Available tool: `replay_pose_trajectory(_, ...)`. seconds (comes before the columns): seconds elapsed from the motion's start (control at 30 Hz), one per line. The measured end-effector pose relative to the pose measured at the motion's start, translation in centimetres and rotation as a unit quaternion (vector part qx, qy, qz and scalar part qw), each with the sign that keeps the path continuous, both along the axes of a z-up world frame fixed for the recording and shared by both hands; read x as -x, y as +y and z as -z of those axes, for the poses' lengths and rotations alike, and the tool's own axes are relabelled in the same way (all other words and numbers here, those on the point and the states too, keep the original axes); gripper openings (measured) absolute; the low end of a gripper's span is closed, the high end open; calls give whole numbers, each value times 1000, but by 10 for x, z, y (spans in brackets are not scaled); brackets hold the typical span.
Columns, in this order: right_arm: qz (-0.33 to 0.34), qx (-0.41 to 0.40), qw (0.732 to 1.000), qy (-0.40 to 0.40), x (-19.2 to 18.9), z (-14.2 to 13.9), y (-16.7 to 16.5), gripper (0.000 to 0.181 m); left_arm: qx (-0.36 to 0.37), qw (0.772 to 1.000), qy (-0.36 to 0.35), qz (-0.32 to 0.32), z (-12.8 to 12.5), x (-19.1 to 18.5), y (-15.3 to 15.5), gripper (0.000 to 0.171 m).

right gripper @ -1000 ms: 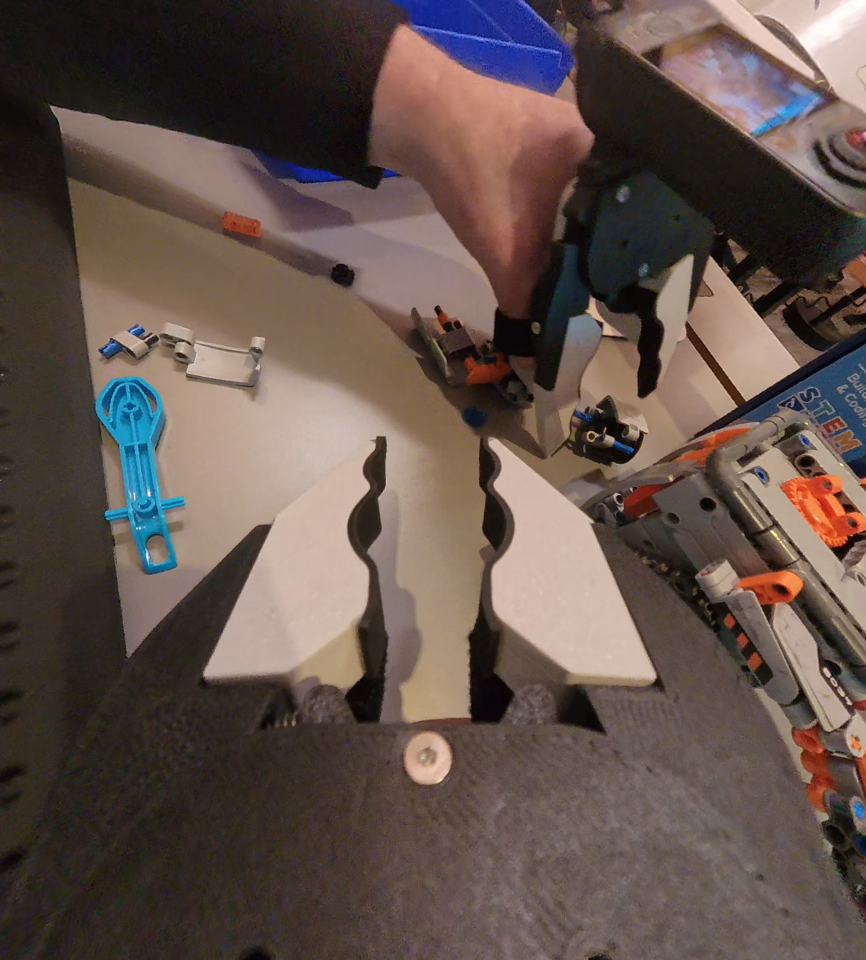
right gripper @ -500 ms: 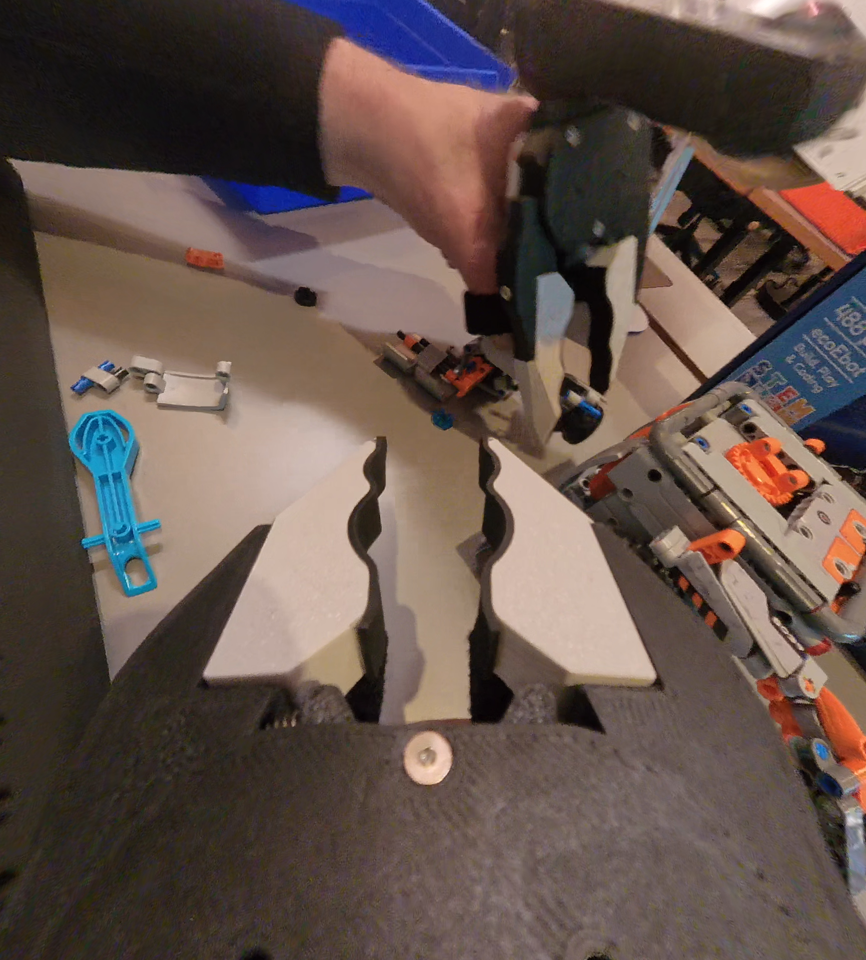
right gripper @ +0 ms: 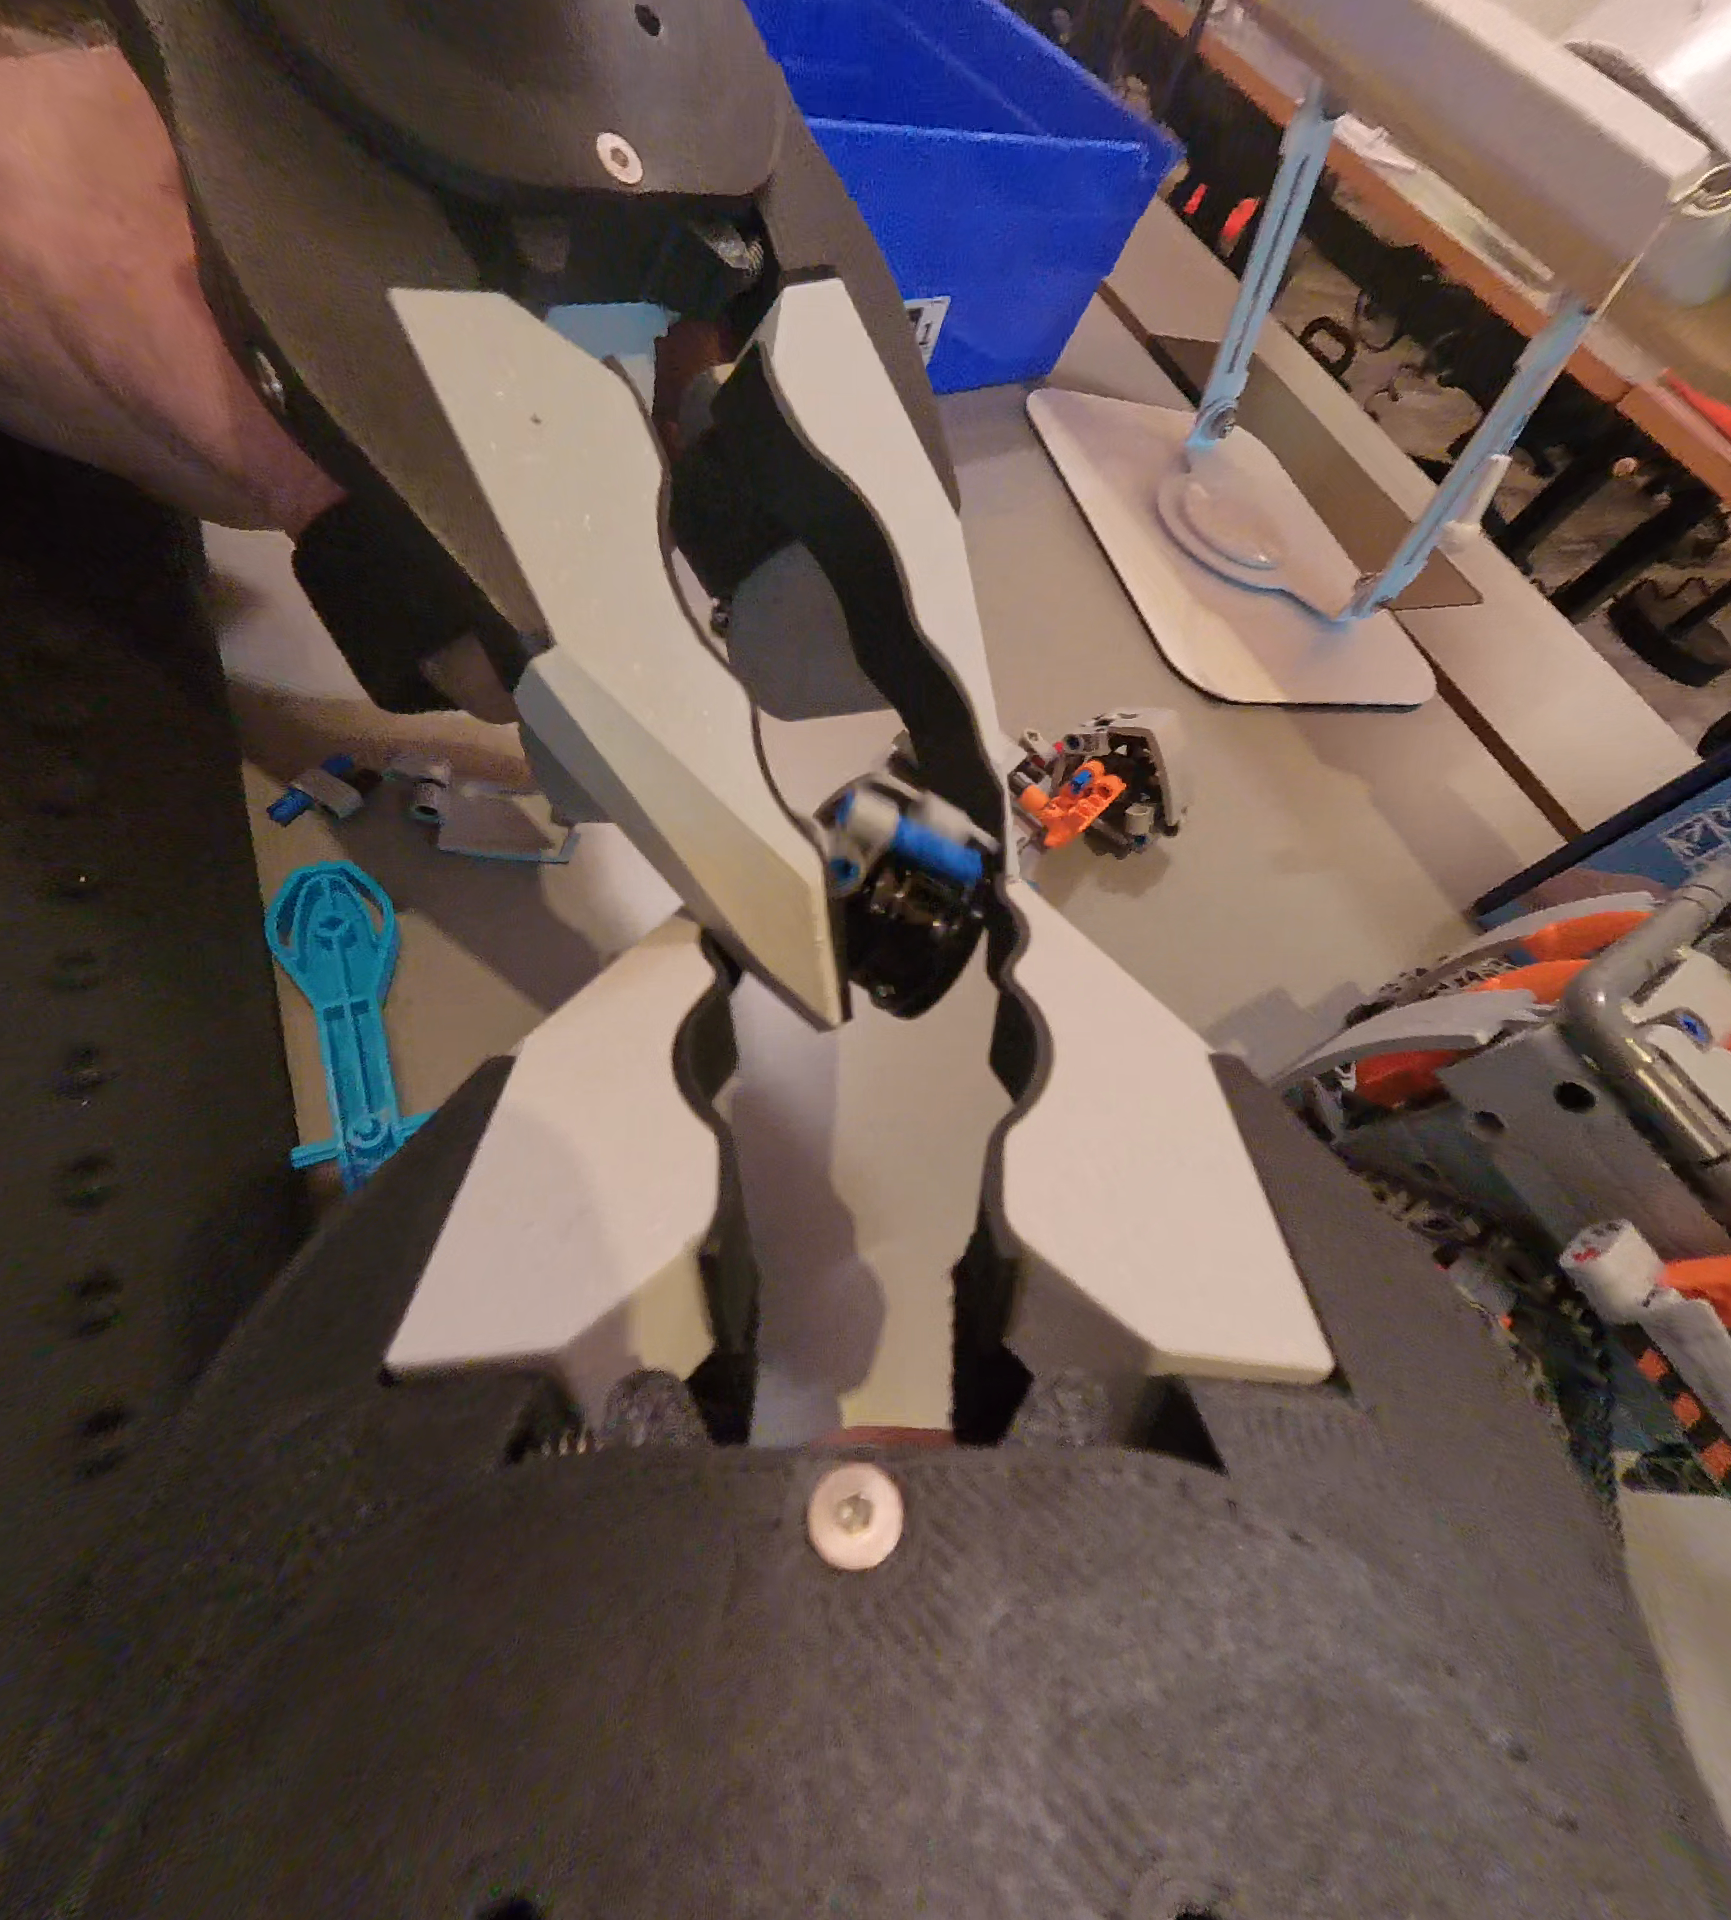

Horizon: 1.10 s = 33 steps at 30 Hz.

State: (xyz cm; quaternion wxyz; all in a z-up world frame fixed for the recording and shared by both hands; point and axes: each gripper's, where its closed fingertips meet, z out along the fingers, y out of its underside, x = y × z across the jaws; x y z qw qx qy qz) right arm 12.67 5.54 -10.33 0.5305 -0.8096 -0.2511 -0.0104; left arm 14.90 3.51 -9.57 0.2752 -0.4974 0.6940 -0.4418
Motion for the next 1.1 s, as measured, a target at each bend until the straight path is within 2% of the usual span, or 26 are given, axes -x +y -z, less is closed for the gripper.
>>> replay_pose_trajectory(0.23,-62,10,998,14,14,1,-10,38,37,996,-2,81,-7,22,-8,48)
replay_pose_trajectory(0.27,-64,18,998,17,14,4,-10,38,43,994,-3,96,-8,27,-9,57)
replay_pose_trajectory(0.37,-94,35,995,22,21,10,-14,38,58,988,19,139,-2,40,-16,63)
replay_pose_trajectory(0.5,-134,61,989,8,28,23,-21,38,-8,984,53,172,20,55,-3,59)
replay_pose_trajectory(0.6,-172,39,984,23,38,14,-27,37,-20,980,54,188,30,60,4,53)
replay_pose_trajectory(0.8,-209,15,977,45,46,5,-33,37,9,967,26,252,27,66,-26,41)
replay_pose_trajectory(0.87,-216,17,975,51,47,5,-35,38,25,966,23,257,26,66,-30,40)
replay_pose_trajectory(1.03,-187,5,980,62,37,-2,-29,38,40,974,5,221,17,58,-16,25)
replay_pose_trajectory(1.1,-167,-4,984,60,32,-6,-26,43,16,980,-2,199,20,54,-8,25)
